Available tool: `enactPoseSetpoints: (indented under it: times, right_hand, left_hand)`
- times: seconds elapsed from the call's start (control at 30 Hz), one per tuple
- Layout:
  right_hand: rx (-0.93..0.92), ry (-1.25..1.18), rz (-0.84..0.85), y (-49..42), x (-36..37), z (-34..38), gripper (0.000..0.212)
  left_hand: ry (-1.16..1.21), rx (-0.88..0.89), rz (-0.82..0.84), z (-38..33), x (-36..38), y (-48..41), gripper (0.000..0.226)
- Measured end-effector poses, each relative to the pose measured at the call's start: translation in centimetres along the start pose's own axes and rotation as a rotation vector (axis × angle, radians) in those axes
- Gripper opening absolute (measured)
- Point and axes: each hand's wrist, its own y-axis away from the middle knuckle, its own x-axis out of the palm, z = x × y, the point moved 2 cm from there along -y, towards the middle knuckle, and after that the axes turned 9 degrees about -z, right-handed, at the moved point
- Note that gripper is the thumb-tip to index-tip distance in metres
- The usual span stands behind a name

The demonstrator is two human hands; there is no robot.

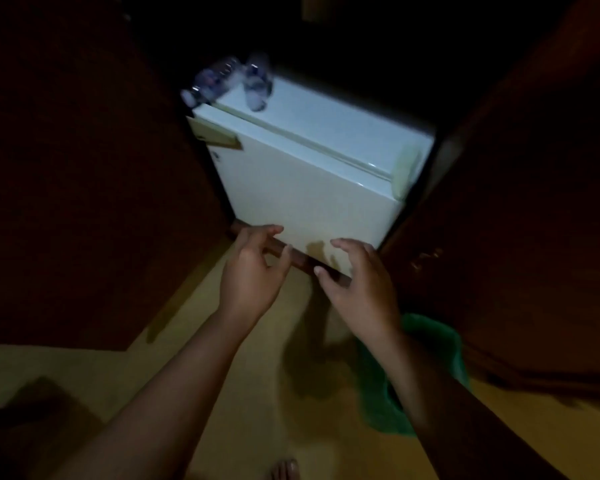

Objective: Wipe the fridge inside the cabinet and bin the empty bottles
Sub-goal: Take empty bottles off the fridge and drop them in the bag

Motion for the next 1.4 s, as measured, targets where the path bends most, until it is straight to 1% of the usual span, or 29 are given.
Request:
enactPoseSetpoints:
  times: [0.07,0.17,0.33,0.4,0.53,0.63,0.7,0.83,0.93,1.03,1.13,1.3,1.4]
  right_hand:
    - [-0.082,-0.034,-0.041,-3.2,1.8,3.7,0.048]
    - [-0.235,-0.05,-0.144,-7.9,4.8,8.0,0.047]
    - [-0.218,-0.019,-0.158,-17.0,9.0,12.5,0.052]
    - [-0.191,-0.005,-0.164,-20.6,10.4,13.3,0.054]
    - [-0.202,0.086,-0.212,-27.6,13.7,13.4,0.059]
    - [-0.227,0.153,-0.181,-31.5,16.2,13.1,0.059]
    - [-0.243,0.183,-0.148,-33.3,17.7,12.8,0.059]
    - [-0.275,0.263,-0.101,-34.7,19.9,12.1,0.052]
    - [-0.303,0.258,-0.09,-35.2,20.6,11.0,0.046]
    - [-0.317,0.182,-0.099,-35.4,20.5,10.0,0.04]
    - [-0.32,0.136,-0.112,-35.1,19.8,9.8,0.034]
    - [-0.318,0.089,-0.125,-33.0,17.9,9.6,0.031]
    - [-0.31,0.074,-0.151,-30.2,16.0,10.1,0.031]
  left_hand:
    - [-0.003,0.013,-0.068,0.2,-2.5,-3.5,0.035]
    - [-0.051,0.037,-0.162,0.9,-5.3,-8.9,0.036]
    - [-0.157,0.098,-0.241,2.0,-5.6,-18.2,0.039]
    - [-0.222,0.144,-0.248,2.2,-4.9,-21.9,0.044]
    - [-0.382,0.219,-0.242,2.9,-2.6,-29.6,0.057]
    - [-0.456,0.248,-0.209,3.5,-1.3,-33.9,0.068]
    - [-0.501,0.264,-0.168,4.2,-0.6,-35.8,0.07]
    - [-0.587,0.298,-0.105,5.5,0.4,-37.7,0.063]
    - [-0.621,0.309,-0.071,6.2,0.6,-38.2,0.054]
    - [-0.519,0.276,-0.081,6.8,0.4,-37.7,0.053]
    - [-0.363,0.214,-0.112,6.9,-0.4,-36.5,0.052]
    - [-0.29,0.208,-0.141,6.6,-1.7,-33.4,0.057]
    - [-0.162,0.145,-0.163,5.9,-2.9,-30.4,0.06]
